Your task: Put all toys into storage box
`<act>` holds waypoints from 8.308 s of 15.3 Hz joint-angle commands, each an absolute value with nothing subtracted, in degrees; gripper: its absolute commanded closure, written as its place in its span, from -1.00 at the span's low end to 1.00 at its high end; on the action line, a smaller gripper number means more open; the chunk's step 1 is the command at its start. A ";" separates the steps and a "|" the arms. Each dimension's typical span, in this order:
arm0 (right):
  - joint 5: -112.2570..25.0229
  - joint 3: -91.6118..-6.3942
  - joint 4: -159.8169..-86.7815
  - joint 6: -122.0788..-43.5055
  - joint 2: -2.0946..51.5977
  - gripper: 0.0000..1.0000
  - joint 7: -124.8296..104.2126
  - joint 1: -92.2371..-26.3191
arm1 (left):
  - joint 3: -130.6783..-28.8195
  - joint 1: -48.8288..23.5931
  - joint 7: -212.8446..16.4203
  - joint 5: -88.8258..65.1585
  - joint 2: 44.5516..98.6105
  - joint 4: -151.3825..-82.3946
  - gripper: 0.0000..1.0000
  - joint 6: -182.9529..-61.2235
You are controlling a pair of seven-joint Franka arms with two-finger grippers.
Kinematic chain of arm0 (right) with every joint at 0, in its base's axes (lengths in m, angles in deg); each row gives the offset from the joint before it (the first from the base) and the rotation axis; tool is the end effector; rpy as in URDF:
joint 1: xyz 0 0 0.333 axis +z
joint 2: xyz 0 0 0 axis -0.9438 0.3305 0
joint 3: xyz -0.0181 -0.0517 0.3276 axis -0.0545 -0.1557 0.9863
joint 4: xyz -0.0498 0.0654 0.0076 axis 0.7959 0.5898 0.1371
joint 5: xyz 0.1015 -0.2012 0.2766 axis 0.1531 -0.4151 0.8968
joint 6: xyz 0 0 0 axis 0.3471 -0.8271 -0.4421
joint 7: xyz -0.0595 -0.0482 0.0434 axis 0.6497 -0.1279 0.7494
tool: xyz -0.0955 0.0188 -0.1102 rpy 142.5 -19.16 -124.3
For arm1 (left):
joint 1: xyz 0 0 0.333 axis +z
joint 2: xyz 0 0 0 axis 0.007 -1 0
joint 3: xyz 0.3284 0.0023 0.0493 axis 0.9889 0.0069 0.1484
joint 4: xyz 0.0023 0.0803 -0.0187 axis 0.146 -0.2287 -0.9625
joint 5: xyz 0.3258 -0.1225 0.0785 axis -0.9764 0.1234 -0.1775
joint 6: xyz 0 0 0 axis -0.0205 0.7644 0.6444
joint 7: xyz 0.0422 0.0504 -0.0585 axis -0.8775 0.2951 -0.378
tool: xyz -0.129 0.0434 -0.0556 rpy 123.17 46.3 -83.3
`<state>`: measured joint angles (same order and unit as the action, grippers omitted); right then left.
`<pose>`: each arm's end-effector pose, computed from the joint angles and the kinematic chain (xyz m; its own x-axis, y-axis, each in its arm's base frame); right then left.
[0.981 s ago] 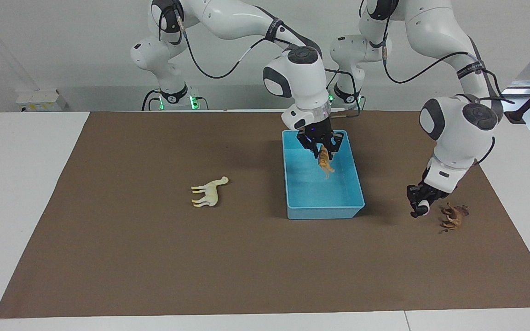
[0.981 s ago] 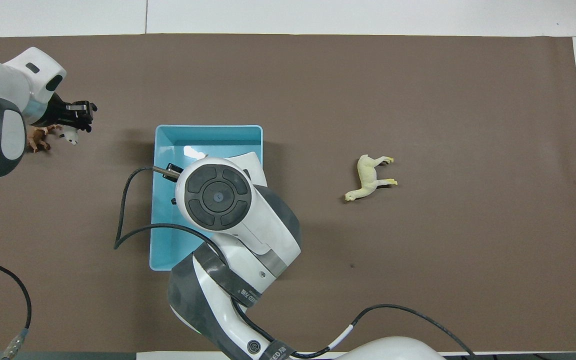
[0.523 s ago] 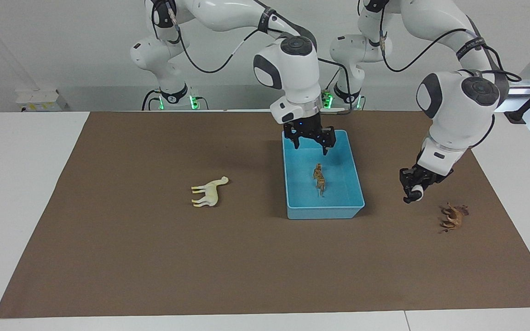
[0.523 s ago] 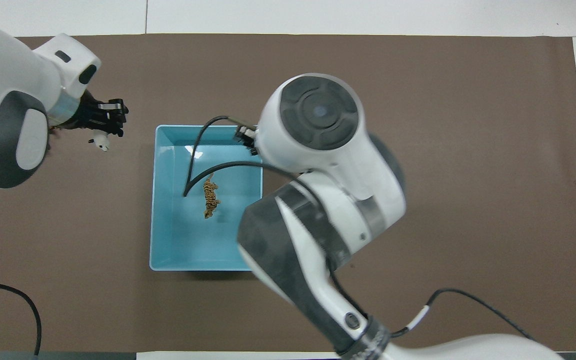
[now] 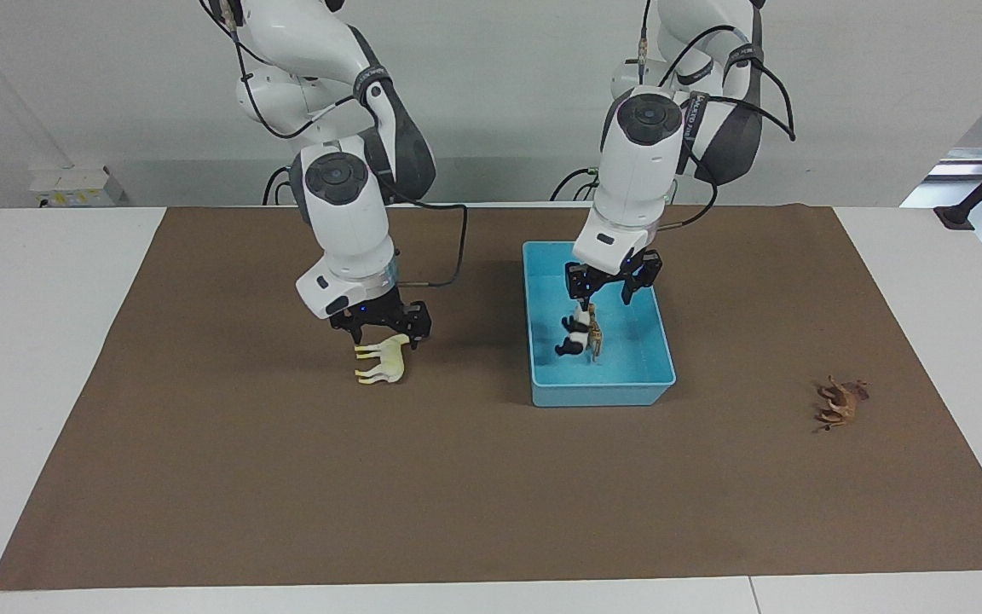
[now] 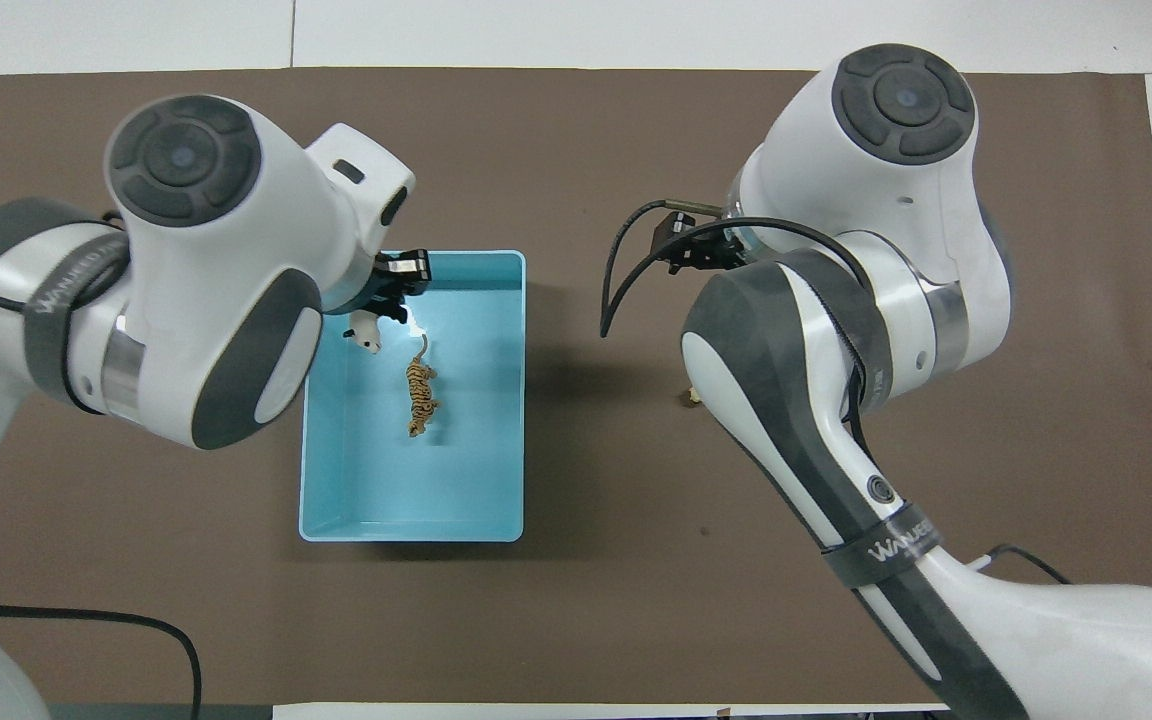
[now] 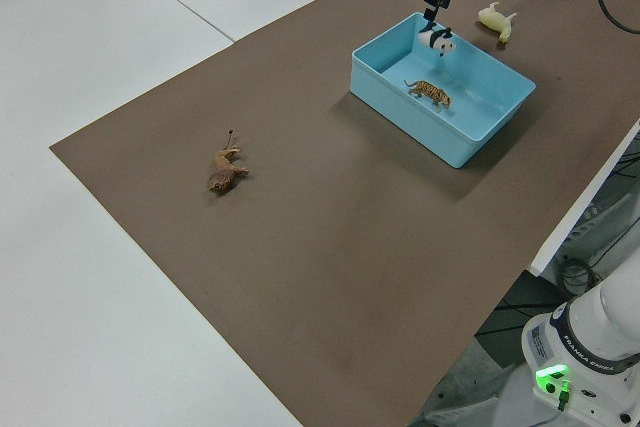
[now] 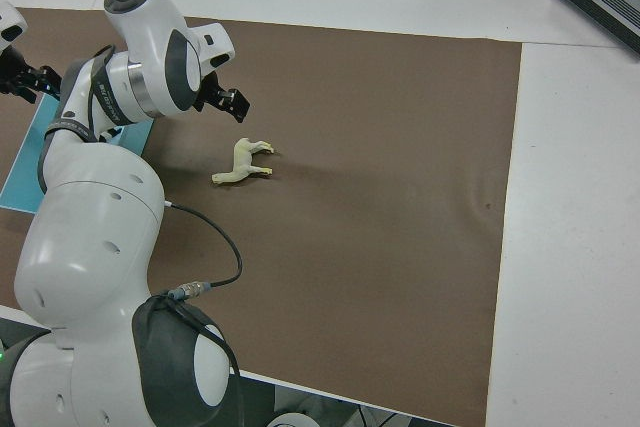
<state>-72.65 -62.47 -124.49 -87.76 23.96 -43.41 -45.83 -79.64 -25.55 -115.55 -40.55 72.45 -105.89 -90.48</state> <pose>0.5686 0.1977 0.3958 0.9913 -0.1216 0.0514 -0.1207 -0.9925 -0.0202 0.5124 -0.2636 0.4766 0.9977 0.0646 0.0192 0.0654 -0.9967 -0.0475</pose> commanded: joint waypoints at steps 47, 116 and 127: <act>-59.97 -59.81 -106.03 -103.60 35.14 1.00 -80.27 -25.46 | -76.81 16.21 -160.71 -38.46 54.57 -108.50 -1.00 -125.64; -76.58 -63.85 -111.57 -49.04 3.79 -1.00 -11.10 -68.59 | -84.30 8.85 -87.96 -38.82 81.65 -100.77 -1.00 -73.00; -76.49 -63.85 -111.39 -48.95 3.87 -1.00 -11.01 -68.77 | -77.42 0.74 -87.60 -37.94 82.17 -100.68 -1.00 -72.92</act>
<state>-75.52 -64.63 -109.57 -47.63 5.37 -9.98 -68.22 -77.28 1.26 -88.26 -38.93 82.29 -100.97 -74.47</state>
